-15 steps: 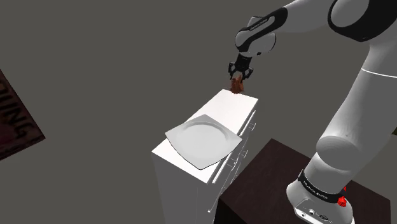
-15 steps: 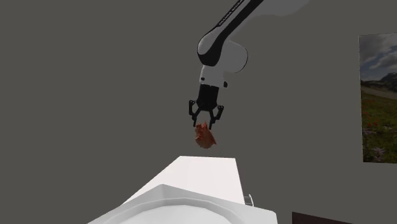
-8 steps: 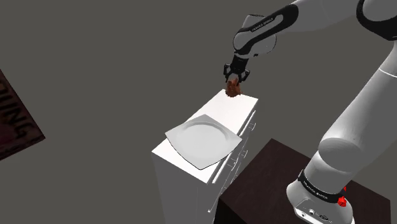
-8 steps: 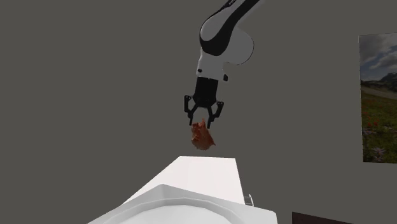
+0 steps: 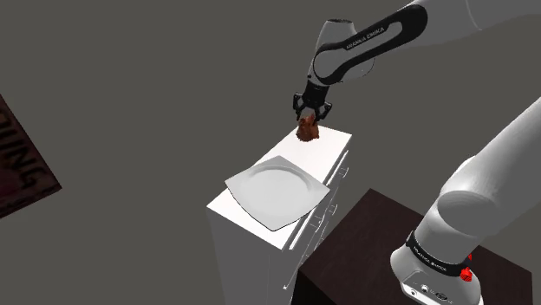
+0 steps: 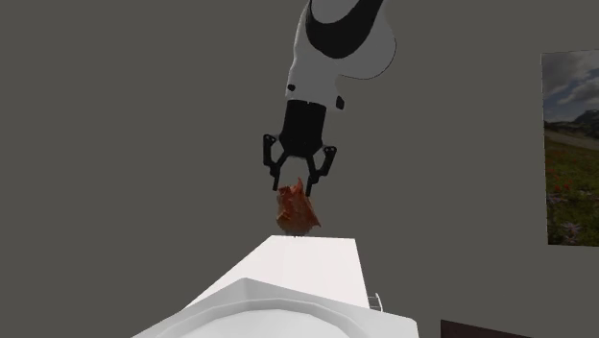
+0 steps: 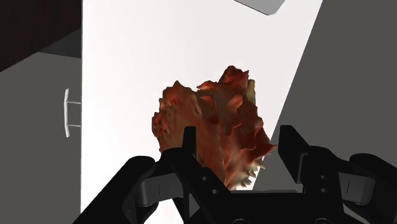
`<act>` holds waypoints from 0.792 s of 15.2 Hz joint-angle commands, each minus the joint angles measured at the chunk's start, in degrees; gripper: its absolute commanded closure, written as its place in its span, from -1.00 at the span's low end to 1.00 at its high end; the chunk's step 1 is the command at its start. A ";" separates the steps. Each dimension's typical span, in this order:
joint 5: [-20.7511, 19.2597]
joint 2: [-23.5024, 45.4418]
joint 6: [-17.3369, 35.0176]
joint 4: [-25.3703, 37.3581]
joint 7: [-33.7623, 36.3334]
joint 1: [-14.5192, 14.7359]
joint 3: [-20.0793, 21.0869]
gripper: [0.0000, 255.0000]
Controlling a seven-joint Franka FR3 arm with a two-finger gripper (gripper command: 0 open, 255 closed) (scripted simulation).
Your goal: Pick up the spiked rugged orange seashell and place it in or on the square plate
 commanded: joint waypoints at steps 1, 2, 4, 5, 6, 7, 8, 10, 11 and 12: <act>-0.48 -2.87 -0.29 -2.58 3.09 0.91 1.77 1.00; -0.57 -3.76 -0.42 -3.35 4.61 1.39 2.75 1.00; -0.65 -5.37 -0.75 -4.70 7.65 2.44 4.72 1.00; -0.63 -6.10 -0.94 -5.27 9.16 2.97 5.74 1.00; -0.57 -6.78 -1.14 -5.78 10.66 3.48 6.80 1.00; -0.48 -7.40 -1.36 -6.21 12.17 4.02 7.85 1.00; -0.37 -7.97 -1.60 -6.58 13.68 4.57 8.92 1.00; -0.11 -8.91 -2.10 -7.11 16.70 5.71 11.05 1.00; 0.04 -9.30 -2.36 -7.27 18.22 6.28 12.13 1.00; 0.20 -9.61 -2.64 -7.36 19.74 6.86 13.23 1.00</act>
